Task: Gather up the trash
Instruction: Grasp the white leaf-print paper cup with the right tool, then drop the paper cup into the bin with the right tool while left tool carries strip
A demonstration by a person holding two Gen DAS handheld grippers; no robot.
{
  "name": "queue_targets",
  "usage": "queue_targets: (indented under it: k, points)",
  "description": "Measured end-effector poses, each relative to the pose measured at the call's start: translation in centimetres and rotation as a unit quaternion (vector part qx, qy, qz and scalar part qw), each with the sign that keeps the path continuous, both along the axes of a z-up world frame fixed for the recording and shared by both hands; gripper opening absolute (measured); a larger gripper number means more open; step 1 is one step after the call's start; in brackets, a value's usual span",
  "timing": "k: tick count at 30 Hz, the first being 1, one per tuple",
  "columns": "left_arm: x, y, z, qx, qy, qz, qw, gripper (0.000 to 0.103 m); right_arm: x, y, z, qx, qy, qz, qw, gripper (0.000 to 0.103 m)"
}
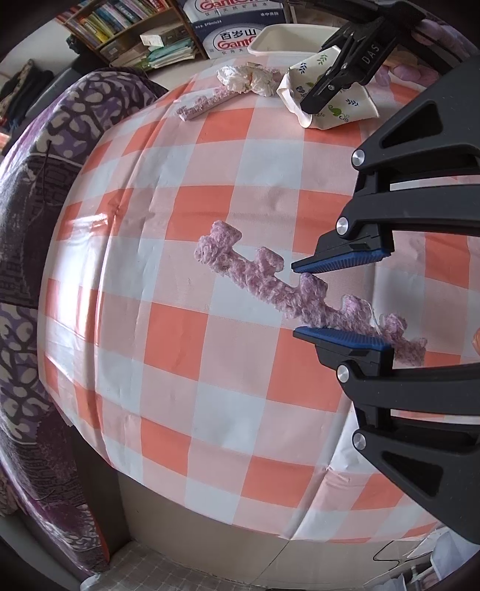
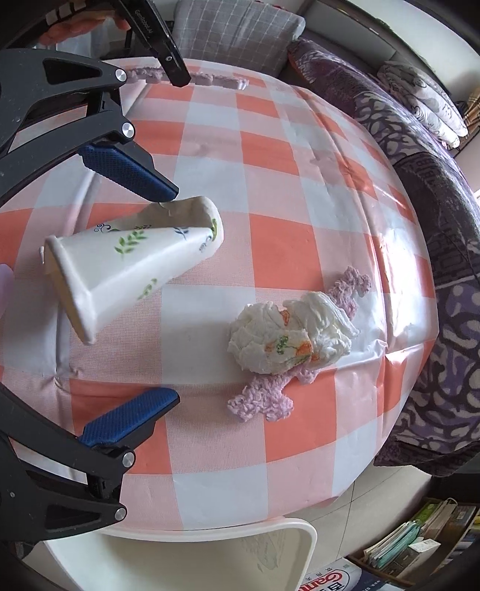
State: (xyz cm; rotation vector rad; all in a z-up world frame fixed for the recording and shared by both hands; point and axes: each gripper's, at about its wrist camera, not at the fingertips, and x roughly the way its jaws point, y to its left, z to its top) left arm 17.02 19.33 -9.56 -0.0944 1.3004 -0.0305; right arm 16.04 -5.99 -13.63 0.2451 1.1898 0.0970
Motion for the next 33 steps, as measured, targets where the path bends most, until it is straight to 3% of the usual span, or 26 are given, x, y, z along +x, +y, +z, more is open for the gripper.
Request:
queue_targets:
  k: [1, 3, 7, 19, 33]
  points:
    - [0.0, 0.1, 0.0, 0.0, 0.0, 0.002, 1.0, 0.03, -0.1, 0.2, 0.0, 0.008, -0.001, 0.008, 1.0, 0.081]
    - [0.0, 0.1, 0.0, 0.0, -0.001, 0.005, 1.0, 0.03, -0.1, 0.9, 0.1, 0.011, 0.006, 0.027, 1.0, 0.037]
    - [-0.2, 0.2, 0.4, -0.001, -0.011, 0.011, 0.9999, 0.03, -0.6, 1.8, 0.8, 0.009, -0.012, 0.032, 0.999, 0.037]
    - [-0.5, 0.3, 4.1, -0.014, -0.079, 0.047, 0.9957, 0.03, -1.6, 2.6, 6.6, 0.006, -0.111, 0.039, 0.993, 0.037]
    - [-1.3, -2.2, 7.1, -0.033, -0.117, 0.057, 0.991, 0.03, -3.6, -1.0, 10.9, -0.013, -0.17, -0.001, 0.985, 0.037]
